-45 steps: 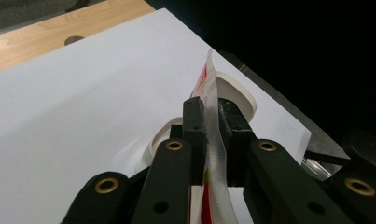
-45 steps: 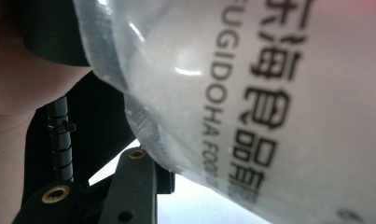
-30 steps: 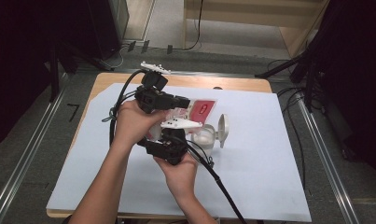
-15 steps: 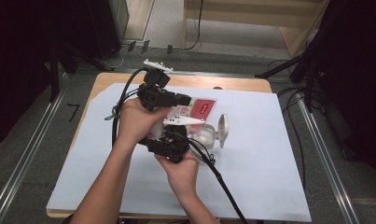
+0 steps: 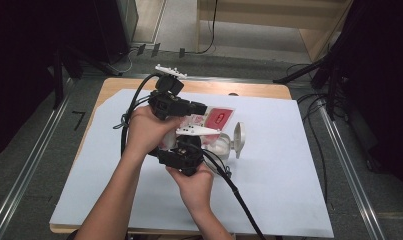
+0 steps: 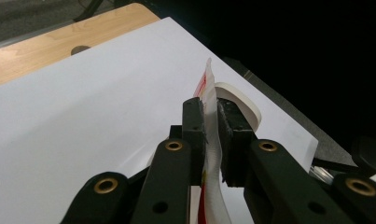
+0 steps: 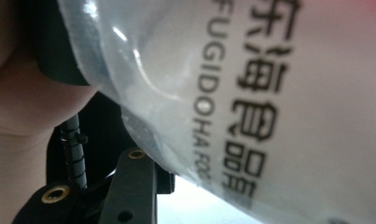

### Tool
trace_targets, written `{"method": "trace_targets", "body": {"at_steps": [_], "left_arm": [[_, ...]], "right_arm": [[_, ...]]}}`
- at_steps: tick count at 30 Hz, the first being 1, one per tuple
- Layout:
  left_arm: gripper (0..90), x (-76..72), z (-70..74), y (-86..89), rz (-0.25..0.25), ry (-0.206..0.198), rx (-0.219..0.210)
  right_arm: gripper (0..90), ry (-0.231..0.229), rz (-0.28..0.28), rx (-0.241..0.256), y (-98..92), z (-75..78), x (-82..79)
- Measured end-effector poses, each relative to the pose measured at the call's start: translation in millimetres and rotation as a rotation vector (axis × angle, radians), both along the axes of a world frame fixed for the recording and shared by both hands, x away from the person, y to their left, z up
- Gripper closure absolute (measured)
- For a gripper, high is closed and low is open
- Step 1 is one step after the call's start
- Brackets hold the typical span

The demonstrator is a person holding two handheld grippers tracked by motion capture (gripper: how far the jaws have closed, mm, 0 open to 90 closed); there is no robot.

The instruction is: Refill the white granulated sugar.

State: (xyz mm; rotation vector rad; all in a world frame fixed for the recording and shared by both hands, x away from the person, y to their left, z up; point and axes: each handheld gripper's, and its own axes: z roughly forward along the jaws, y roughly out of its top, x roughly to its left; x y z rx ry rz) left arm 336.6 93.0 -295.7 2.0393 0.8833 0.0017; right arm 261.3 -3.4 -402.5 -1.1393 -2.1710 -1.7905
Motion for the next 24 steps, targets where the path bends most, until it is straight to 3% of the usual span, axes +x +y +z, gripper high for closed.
{"method": "trace_targets", "body": {"at_steps": [5, 11, 24], "left_arm": [[83.4, -2.8, 1.8, -3.1, -0.015, 0.004, -0.02], [83.5, -3.2, 0.9, -4.9, -0.028, 0.005, -0.004], [85.3, -8.6, 1.0, 3.9, -0.034, 0.005, -0.002]], "right_arm": [[63.1, 0.001, -0.008, 0.011, -2.1, 1.3, -2.6], [62.2, 0.009, -0.002, 0.028, -4.1, 1.4, -5.4], [63.4, -0.04, -0.004, -0.014, 0.8, -1.4, -9.7]]}}
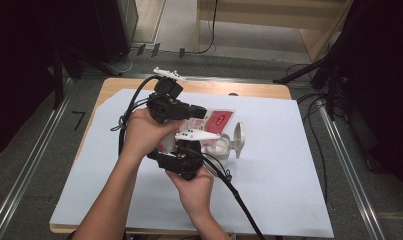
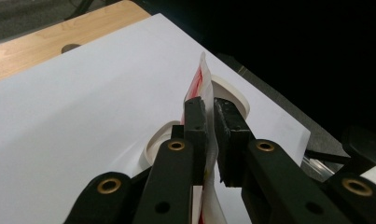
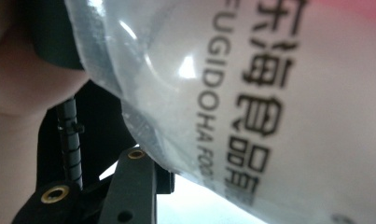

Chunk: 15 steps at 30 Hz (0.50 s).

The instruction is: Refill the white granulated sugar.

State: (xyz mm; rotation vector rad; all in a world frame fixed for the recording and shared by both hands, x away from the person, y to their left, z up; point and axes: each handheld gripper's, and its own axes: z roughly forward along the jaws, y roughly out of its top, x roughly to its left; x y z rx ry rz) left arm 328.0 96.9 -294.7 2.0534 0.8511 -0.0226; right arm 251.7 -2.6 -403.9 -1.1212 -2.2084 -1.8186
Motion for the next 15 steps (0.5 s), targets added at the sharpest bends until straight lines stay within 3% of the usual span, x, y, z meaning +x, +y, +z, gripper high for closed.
{"method": "trace_targets", "body": {"at_steps": [7, 15], "left_arm": [[87.3, -1.9, -1.1, 6.3, -0.013, 0.006, 0.023], [88.1, -5.1, -0.5, 16.6, -0.047, 0.028, 0.009]], "right_arm": [[59.8, -0.026, 0.0, -0.027, 5.3, -5.4, -2.6], [58.8, -0.041, 0.018, -0.046, 10.7, -7.9, -7.2]]}}
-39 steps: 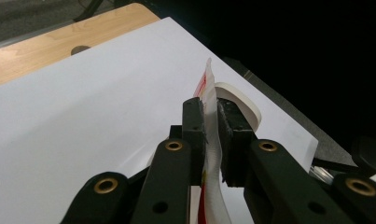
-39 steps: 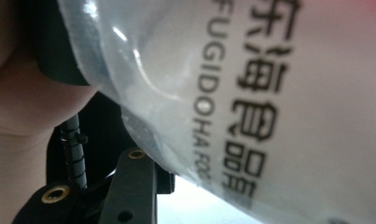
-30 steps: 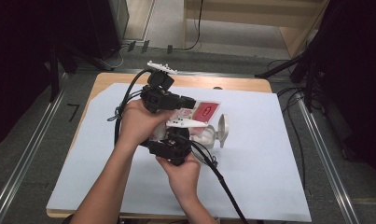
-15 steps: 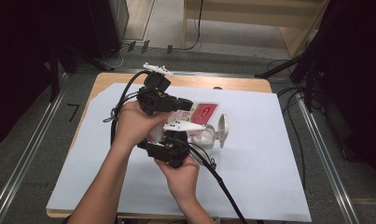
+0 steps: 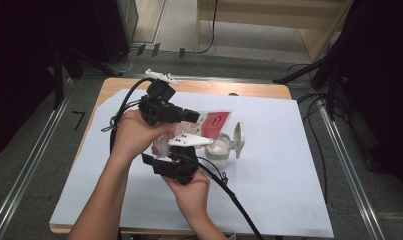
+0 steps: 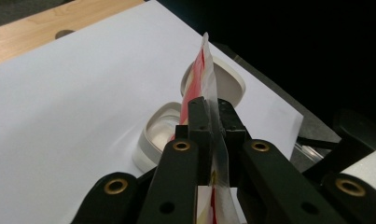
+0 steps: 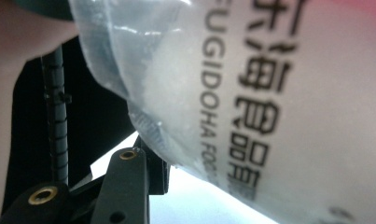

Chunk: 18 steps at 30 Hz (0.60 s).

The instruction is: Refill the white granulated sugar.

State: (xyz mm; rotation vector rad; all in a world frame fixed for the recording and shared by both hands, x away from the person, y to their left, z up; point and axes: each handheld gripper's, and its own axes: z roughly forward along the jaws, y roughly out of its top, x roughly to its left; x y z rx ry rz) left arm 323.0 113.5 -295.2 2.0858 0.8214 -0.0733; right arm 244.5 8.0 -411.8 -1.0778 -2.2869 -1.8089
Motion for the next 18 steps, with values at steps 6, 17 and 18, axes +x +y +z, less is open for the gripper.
{"method": "trace_targets", "body": {"at_steps": [6, 17, 18], "left_arm": [[88.4, -0.2, -2.0, 7.1, -0.026, 0.009, 0.001], [89.4, 1.5, -9.7, 21.8, -0.048, 0.052, -0.026], [89.5, 1.8, -10.4, 24.2, -0.048, 0.06, -0.031]], "right_arm": [[58.6, -0.024, 0.005, -0.041, 2.9, -3.5, -2.1], [56.8, -0.028, 0.015, -0.071, 8.5, -12.4, -3.8], [57.0, -0.033, 0.015, -0.075, 9.4, -12.6, -4.2]]}}
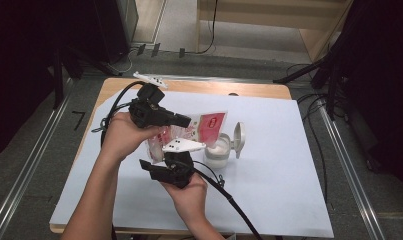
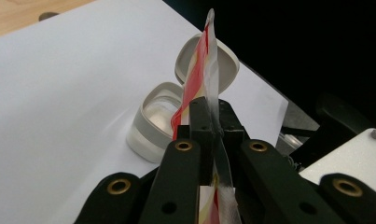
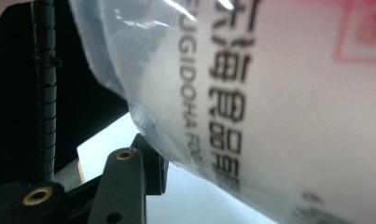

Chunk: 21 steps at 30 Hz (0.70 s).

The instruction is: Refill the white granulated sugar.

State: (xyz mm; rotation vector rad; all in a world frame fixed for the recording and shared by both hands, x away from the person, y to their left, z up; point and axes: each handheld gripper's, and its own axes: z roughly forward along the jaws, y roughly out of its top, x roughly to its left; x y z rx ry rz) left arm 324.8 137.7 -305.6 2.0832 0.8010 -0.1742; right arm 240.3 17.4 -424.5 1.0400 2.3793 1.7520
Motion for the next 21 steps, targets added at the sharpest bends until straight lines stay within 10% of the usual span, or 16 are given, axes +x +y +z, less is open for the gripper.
{"method": "trace_targets", "body": {"at_steps": [21], "left_arm": [[90.0, -5.9, -8.0, 25.1, -0.017, 0.029, -0.019]], "right_arm": [[56.4, 0.015, -0.028, -0.034, -4.8, -18.2, 6.6]]}}
